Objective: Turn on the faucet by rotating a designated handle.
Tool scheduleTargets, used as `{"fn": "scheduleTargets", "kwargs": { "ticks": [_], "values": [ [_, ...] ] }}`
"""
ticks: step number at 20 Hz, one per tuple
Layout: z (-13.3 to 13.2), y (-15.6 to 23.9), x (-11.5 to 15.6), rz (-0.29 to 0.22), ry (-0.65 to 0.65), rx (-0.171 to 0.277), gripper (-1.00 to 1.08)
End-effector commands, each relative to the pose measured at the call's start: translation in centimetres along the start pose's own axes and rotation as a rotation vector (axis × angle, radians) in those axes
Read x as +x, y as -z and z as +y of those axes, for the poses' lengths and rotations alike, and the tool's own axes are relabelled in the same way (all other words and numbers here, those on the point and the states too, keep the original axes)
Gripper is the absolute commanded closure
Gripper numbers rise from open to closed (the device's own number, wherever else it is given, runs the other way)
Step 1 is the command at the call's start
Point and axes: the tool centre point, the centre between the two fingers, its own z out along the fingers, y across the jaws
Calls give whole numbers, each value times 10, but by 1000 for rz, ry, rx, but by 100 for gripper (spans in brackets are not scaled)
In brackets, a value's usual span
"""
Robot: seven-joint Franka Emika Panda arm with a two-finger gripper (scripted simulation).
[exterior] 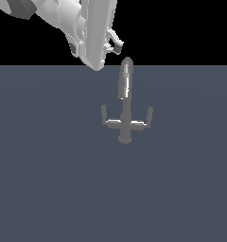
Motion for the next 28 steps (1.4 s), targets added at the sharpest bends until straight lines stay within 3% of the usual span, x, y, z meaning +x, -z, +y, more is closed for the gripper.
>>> {"fn": "scheduleTargets", "kwargs": {
  "ticks": [1,15,28],
  "values": [
    [12,0,-1,-22,77,20,108],
    [81,-5,-3,-120,496,141,108],
    [146,-15,7,-172,873,273,108]
  ]
}}
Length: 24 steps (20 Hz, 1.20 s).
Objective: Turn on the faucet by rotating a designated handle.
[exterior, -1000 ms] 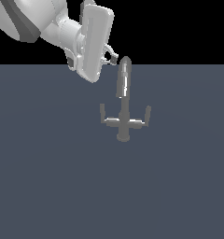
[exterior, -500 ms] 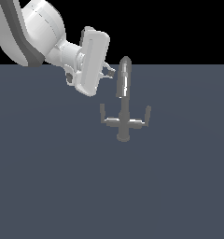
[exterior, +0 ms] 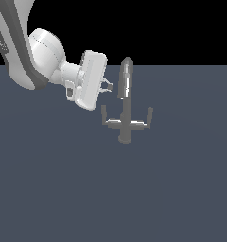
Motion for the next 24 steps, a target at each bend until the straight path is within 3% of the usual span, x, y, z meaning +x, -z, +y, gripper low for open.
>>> {"fn": "scheduleTargets", "kwargs": {
  "ticks": [1,13,24],
  "values": [
    [11,0,-8,-6,74,24,108],
    [58,1,-35,-15,375,119,108],
    [76,0,-43,-12,477,151,108]
  ]
}}
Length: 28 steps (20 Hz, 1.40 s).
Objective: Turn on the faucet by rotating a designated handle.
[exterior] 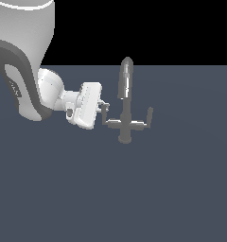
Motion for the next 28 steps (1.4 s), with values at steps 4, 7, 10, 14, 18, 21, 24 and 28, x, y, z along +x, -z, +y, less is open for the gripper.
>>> {"fn": "scheduleTargets", "kwargs": {
  "ticks": [4,7,10,14,18,21,24,28],
  "values": [
    [0,0,-1,0,7,2,108],
    [3,0,4,0,6,2,108],
    [6,1,10,0,6,2,108],
    [10,2,20,0,6,2,108],
    [14,3,29,0,6,2,108],
    [18,3,36,0,7,2,108],
    [20,4,41,0,7,2,108],
    [30,3,40,-5,9,2,108]
  ]
}}
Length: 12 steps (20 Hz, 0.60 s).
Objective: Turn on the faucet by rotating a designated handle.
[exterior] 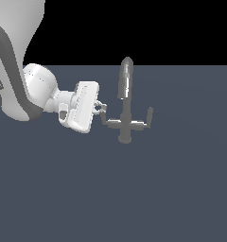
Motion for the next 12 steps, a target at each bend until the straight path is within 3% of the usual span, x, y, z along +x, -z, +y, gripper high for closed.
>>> {"fn": "scheduleTargets", "kwargs": {
  "ticks": [1,12],
  "values": [
    [9,0,4,4,5,0,108],
    [44,1,23,8,3,0,108]
  ]
}}
